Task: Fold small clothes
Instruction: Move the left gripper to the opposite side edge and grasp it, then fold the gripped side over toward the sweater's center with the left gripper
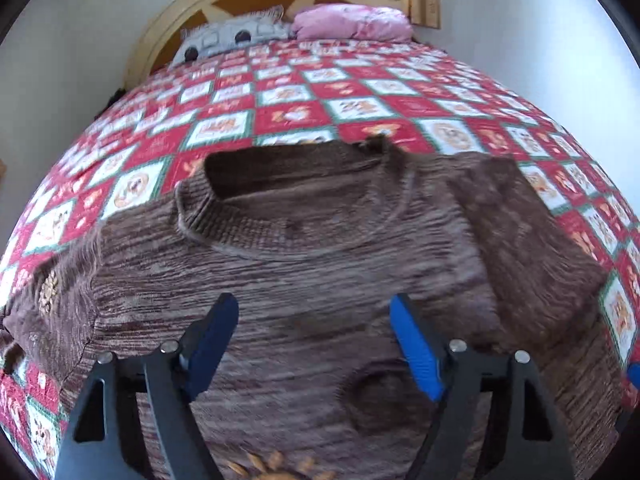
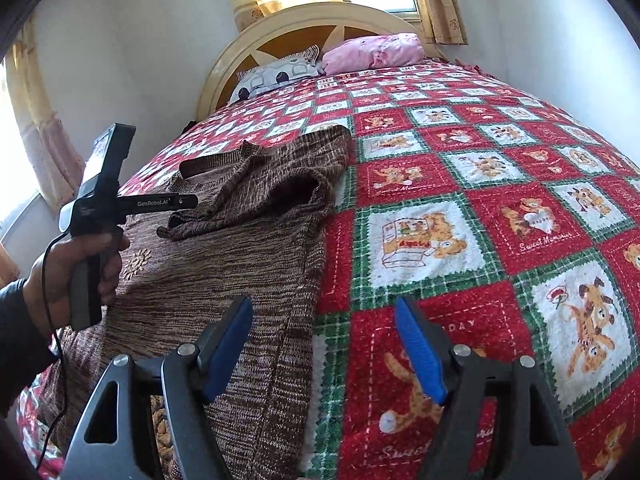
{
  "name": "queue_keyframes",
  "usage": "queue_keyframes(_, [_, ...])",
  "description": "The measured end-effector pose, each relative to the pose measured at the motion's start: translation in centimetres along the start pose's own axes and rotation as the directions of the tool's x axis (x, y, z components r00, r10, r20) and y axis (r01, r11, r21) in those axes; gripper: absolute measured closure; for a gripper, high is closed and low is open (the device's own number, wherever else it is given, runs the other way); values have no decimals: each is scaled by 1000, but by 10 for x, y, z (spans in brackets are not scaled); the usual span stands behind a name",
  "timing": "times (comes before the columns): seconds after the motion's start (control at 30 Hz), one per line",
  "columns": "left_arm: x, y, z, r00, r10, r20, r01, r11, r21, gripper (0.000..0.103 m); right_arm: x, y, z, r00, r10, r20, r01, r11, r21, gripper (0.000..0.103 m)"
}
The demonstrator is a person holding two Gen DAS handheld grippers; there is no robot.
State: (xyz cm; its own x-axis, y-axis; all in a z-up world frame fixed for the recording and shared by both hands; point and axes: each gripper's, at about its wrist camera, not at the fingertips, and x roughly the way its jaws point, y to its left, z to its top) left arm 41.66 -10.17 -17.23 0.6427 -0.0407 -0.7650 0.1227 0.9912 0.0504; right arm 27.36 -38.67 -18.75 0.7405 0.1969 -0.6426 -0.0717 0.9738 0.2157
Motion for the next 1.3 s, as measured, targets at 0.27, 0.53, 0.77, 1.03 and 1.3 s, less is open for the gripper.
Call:
queue_keyframes(0.27, [-28, -70, -4, 991, 10, 135, -33, 985, 168, 5, 2, 2, -1, 1000, -5, -8, 5, 1000, -7, 27])
queue_keyframes(0.53, [6, -57, 6, 1000, 10, 4, -11, 992, 129, 89, 1, 0, -1, 1000, 13, -4, -13, 1000, 8, 27])
queue_keyframes(0.77, [6, -5, 29, 1000, 6, -3, -6, 999, 36, 90, 0, 1, -1, 1000, 8, -7, -8, 1000, 2, 27])
queue_keyframes(1.03, [0, 4, 2, 999, -37, -24, 37, 999, -19, 15, 1, 1, -1, 1000, 5, -7, -5, 1000, 1, 26])
queue_keyframes(1.3, [1, -30, -12, 995, -56, -79, 61, 996, 61, 94, 1, 1, -1, 1000, 10, -5, -10, 1000, 5, 26])
